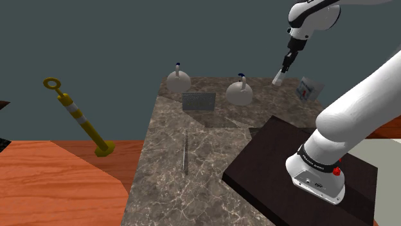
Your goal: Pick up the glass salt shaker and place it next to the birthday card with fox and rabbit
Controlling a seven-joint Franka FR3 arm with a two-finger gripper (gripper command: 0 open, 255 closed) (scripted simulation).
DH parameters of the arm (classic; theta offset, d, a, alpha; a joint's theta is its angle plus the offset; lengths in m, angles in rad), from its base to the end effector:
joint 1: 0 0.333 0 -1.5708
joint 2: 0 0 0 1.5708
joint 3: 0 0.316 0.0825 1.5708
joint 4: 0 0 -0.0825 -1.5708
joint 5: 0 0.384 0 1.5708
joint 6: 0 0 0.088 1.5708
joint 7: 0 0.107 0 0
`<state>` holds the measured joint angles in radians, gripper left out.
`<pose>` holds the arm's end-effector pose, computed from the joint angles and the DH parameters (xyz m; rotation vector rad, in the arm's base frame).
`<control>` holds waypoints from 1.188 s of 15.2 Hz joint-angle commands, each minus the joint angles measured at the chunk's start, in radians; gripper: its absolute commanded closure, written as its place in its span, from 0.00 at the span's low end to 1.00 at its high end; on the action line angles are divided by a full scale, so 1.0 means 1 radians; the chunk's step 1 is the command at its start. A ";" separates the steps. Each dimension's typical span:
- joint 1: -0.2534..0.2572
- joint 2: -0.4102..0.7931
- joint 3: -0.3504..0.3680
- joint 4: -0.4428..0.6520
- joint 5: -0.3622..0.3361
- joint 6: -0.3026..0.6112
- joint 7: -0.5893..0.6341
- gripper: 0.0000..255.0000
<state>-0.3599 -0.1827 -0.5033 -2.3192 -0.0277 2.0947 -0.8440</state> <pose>0.3072 -0.3653 0.4010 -3.0516 -0.0081 -0.0098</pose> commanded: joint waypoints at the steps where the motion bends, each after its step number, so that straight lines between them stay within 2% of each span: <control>1: -0.021 0.015 -0.033 0.017 -0.002 -0.005 -0.056 1.00; 8: -0.092 0.084 -0.147 0.094 0.012 -0.025 -0.252 1.00; 14: -0.158 0.199 -0.236 0.203 0.078 -0.050 -0.444 1.00; 18: -0.172 0.241 -0.244 0.199 0.109 -0.017 -0.485 1.00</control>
<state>-0.5299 0.0467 -0.7465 -2.1194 0.0722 2.0682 -1.3203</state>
